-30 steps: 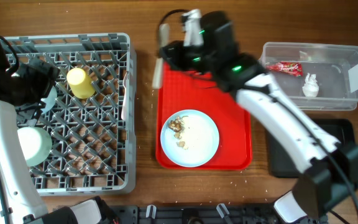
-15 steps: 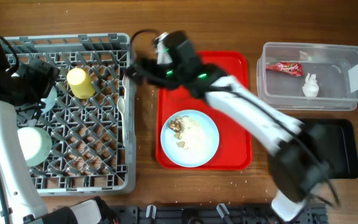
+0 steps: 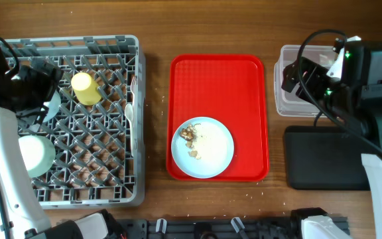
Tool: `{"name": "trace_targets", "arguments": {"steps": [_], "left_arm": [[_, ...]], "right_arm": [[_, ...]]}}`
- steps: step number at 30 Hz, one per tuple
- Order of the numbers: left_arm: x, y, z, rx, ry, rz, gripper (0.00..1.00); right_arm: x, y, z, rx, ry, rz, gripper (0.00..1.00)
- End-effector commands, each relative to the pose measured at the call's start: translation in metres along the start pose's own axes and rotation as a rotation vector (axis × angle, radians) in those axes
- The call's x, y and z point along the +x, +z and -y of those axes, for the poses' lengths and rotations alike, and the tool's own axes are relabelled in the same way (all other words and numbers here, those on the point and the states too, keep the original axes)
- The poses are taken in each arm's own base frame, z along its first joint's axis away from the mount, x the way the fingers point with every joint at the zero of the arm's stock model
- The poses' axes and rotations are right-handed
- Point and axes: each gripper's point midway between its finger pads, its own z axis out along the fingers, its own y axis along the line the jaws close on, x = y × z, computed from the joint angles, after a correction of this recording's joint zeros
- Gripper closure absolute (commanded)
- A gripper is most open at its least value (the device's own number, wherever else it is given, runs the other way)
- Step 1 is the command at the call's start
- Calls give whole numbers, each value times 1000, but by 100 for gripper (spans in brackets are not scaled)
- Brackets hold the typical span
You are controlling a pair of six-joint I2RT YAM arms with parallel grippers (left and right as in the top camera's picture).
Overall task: Sort waste into correct bins and load items into the dishwasher rack
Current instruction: 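Move the right gripper to the light blue plate and grip its rim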
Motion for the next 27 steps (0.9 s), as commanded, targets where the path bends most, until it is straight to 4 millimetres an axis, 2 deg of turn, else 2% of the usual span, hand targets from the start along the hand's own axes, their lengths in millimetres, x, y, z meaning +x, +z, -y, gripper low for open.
{"name": "trace_targets", "arguments": {"steps": [1,3,5,6,7,8,9,10,12,14,17,19,21,23,24,25,27], "left_arm": [[75,-19,66,363,217,-332,0],[134,-20,88,398,464,-427,0],[175,-11,92,313,639,-426,0],[189,-7,97,302,712,-406,0],[205,-4,101,287,788,-392,0],[214,1,103,259,846,-359,0],[216,9,105,201,909,-270,0],[210,15,106,145,903,-193,0],[194,19,104,93,822,-126,0],[165,22,101,43,731,-45,0],[132,25,91,-1,645,-8,0],[99,26,77,-59,570,48,0],[67,26,59,-90,454,55,0],[54,25,45,-116,398,44,0],[51,25,39,-132,382,41,0],[47,24,32,-149,363,38,0],[42,24,29,-153,349,42,0]], "right_arm": [[-35,-3,41,87,93,109,0],[-51,-8,76,79,224,127,0],[-47,-10,95,90,294,99,0],[-42,-11,98,101,303,79,0],[-37,-10,98,102,291,57,0],[-27,-9,83,26,232,1,0],[-14,-10,52,-143,68,-67,3],[5,-14,28,-266,-52,-138,5],[34,-18,15,-305,-133,-245,5],[67,-23,-2,-338,-220,-363,5],[97,-28,-30,-398,-338,-448,5],[118,-29,-43,-392,-402,-502,5],[145,-13,-45,-268,-428,-546,7],[168,7,-55,-201,-440,-555,19],[193,27,-69,-152,-497,-550,22],[210,38,-80,-144,-565,-549,21],[257,69,-106,-89,-784,-537,20]]}}
